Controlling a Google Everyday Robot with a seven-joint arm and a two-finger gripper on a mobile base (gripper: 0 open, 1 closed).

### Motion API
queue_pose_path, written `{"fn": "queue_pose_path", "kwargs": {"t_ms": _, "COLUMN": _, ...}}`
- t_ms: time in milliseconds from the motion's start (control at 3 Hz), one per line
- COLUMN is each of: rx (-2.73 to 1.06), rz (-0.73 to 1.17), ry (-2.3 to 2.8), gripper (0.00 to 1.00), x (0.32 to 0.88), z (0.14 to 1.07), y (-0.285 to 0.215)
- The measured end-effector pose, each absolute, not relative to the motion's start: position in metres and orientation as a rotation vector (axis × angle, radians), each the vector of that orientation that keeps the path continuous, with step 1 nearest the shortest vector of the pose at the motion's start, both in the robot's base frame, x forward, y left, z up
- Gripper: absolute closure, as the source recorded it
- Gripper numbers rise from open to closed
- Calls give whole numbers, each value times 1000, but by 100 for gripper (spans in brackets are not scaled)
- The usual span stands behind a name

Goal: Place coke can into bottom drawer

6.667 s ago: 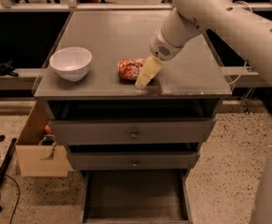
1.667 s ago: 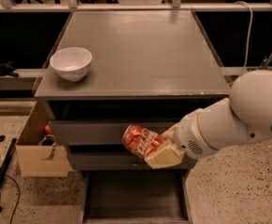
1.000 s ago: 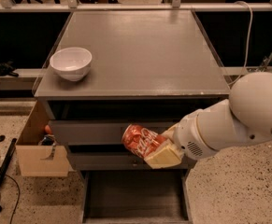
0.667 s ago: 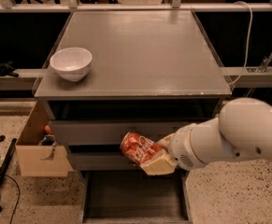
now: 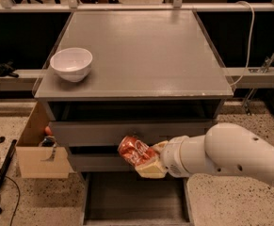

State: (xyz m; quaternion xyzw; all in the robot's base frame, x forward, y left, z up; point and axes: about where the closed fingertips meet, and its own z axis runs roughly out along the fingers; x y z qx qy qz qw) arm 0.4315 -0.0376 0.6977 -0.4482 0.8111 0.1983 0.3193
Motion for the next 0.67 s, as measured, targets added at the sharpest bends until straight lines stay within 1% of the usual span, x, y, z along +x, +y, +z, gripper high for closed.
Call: {"fn": "queue_pose_path", "kwargs": {"t_ms": 667, "rx": -1204, "rz": 510, "ry": 2287, "gripper": 100, "x": 444, "z": 616, "y": -52}}
